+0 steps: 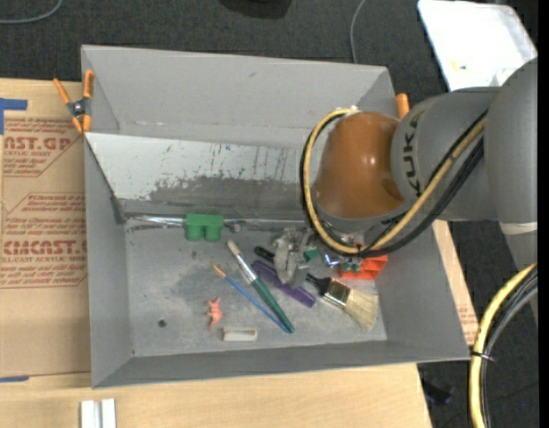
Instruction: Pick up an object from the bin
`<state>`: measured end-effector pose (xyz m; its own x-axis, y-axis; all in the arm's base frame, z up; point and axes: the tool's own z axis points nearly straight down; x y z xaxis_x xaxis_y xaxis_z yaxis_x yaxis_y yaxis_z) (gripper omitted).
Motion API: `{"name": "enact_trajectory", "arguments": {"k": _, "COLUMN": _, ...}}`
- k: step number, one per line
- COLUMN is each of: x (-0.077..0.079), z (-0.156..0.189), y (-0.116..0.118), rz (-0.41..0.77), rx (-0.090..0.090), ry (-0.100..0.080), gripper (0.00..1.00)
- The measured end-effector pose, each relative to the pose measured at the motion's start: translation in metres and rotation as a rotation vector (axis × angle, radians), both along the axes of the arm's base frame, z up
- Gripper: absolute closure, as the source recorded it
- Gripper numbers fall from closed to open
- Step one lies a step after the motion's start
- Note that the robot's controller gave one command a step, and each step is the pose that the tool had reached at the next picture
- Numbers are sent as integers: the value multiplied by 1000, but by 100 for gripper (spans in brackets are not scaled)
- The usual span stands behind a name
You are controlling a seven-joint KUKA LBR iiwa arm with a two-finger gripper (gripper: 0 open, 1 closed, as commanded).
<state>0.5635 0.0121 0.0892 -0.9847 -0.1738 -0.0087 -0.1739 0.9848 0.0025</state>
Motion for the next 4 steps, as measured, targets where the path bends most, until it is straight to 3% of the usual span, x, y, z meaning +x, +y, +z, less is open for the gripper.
{"name": "enact_trajectory", "arguments": {"k": 1, "x": -8, "z": -2, "y": 23, "rz": -2, "rx": 0, "ry": -3, "gripper": 0}}
{"name": "enact_trajectory", "arguments": {"k": 3, "x": -6, "z": 3, "y": 32, "rz": -54, "rx": 1, "ry": -4, "gripper": 0}}
{"name": "enact_trajectory", "arguments": {"k": 4, "x": 17, "z": 9, "y": 1, "rz": -157, "rx": 3, "ry": -5, "gripper": 0}}
